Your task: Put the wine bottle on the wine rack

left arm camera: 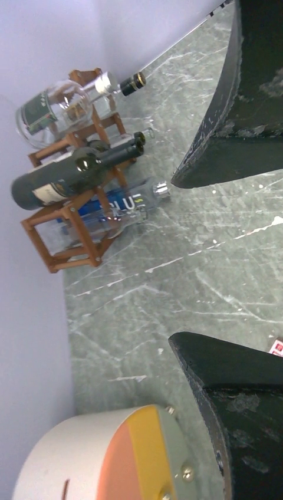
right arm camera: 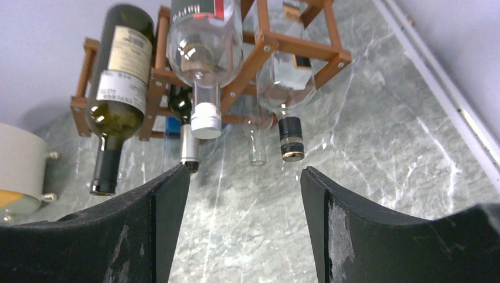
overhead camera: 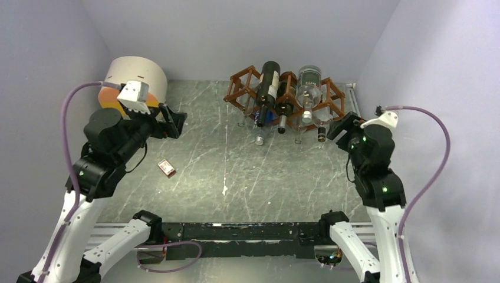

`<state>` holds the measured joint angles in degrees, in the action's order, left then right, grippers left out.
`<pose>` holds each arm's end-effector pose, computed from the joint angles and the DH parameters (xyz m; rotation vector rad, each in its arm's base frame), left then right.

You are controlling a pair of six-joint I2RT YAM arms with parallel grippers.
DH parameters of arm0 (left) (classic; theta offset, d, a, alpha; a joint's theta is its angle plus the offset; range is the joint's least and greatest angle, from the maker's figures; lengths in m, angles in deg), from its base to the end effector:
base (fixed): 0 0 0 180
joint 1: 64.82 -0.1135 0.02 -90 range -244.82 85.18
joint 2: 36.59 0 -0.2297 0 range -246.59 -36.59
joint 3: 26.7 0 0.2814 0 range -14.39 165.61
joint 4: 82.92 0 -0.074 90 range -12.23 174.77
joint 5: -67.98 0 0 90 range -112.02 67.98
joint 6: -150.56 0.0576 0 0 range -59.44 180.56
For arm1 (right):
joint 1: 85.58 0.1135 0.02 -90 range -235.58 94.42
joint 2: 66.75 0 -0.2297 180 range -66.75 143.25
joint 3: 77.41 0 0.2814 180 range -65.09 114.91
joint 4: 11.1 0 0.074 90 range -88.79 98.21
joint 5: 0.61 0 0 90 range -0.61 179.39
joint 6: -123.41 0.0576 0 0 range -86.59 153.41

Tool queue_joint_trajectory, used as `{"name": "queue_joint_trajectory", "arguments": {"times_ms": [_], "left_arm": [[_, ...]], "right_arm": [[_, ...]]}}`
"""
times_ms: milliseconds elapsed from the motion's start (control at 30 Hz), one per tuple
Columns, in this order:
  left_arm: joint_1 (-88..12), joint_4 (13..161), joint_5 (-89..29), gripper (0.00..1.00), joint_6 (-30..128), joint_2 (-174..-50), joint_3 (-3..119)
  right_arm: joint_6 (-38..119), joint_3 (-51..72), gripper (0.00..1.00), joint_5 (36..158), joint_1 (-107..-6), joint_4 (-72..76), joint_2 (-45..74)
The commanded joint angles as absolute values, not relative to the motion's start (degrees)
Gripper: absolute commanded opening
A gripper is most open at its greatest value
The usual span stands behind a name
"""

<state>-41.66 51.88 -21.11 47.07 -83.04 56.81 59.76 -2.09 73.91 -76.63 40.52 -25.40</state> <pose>0.1995 -0.0843 0.4309 0.1343 1.7293 -0.4598 0.2043 0.0166 0.3832 0.4645 1.8123 0.1716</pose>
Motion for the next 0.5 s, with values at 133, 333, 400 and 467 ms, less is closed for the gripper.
{"name": "queue_joint_trajectory", "arguments": {"times_ms": [133,333,400,467], "left_arm": [[-41.49,48.75,-16.33,0.95,50.28,-79.05,64.75],[-41.45,48.41,-14.56,0.95,51.35,-76.42,66.93],[-41.44,48.18,-14.33,0.95,51.17,-75.82,67.21],[-41.46,48.11,-14.59,0.95,50.88,-75.41,67.07]], "right_arm": [[57.09,3.46,0.75,69.42,-76.88,41.41,-31.35],[55.36,7.47,0.75,69.63,-76.88,40.81,-33.27],[55.89,8.24,0.75,69.97,-76.88,40.73,-33.36],[55.96,8.92,0.75,70.68,-76.88,41.1,-33.14]]}}
